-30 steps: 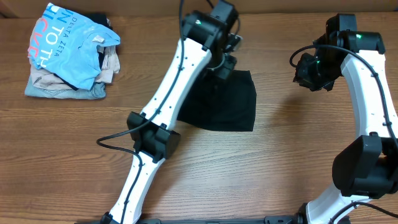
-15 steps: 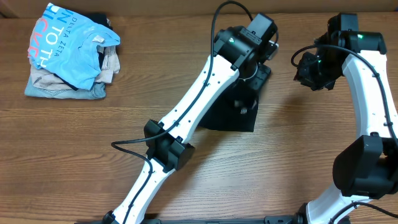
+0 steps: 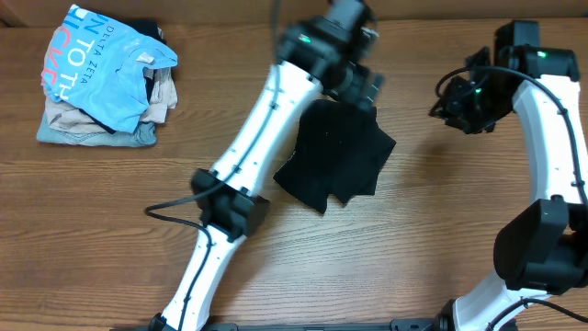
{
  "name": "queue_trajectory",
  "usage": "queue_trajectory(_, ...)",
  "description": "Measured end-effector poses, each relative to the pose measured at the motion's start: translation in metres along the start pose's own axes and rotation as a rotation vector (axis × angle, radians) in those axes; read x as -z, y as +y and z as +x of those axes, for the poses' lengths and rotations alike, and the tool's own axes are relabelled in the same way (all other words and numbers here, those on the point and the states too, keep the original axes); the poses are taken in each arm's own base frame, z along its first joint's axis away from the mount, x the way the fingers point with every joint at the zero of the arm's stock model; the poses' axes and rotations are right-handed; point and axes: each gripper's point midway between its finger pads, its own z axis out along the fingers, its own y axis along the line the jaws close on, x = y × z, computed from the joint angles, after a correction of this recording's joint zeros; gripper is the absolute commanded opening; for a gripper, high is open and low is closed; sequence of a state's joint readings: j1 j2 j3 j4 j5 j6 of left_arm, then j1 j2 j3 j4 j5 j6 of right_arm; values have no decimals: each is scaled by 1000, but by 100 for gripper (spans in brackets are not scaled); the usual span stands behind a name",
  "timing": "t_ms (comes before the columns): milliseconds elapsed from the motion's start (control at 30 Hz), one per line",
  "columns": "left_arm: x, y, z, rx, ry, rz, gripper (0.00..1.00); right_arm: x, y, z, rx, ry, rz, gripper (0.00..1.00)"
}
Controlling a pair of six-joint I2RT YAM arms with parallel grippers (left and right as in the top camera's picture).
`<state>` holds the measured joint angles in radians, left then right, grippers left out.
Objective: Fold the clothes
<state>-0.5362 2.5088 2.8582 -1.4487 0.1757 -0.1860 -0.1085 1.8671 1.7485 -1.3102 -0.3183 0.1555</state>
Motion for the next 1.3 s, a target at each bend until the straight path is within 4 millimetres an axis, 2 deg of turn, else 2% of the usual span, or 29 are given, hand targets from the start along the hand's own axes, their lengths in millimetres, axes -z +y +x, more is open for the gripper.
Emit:
queue_trajectory(67, 8, 36, -7, 64, -17, -29, 100, -6, 18, 7, 50, 19, -16, 54)
queue_trajectory(200, 23, 104, -6, 185, -8, -87, 100, -24, 61, 35, 137, 82, -30, 55)
queue_trajectory(233, 26, 116, -4, 206, -7, -99, 100, -35, 73, 48, 153, 113, -29, 54)
queue_trajectory(267, 28, 127, -4, 226, -8, -107, 100, -39, 77, 54, 156, 127, -27, 54)
queue_trajectory(367, 34, 147, -1, 262, -8, -123, 100, -68, 91, 85, 157, 187, -7, 54)
queue_trajectory(467, 36, 154, 1, 276, -3, -129, 100, -95, 95, 108, 151, 215, 16, 56)
queue_trajectory(633, 37, 155, 1, 270, -3, -130, 100, -118, 88, 122, 137, 203, 84, 60)
queue_trajectory(867, 36, 155, 1, 266, -2, -130, 100, -128, 73, 112, 123, 129, 159, 63)
queue_trajectory(1067, 36, 155, 2, 264, 1, -130, 100, -139, 61, 120, 101, 135, 183, 62)
queue_trajectory(1233, 36, 155, 2, 264, 0, -130, 100, -145, 60, 121, 91, 128, 174, 54)
queue_trajectory(1300, 36, 155, 2, 264, 1, -131, 100, -146, 61, 119, 93, 119, 166, 47)
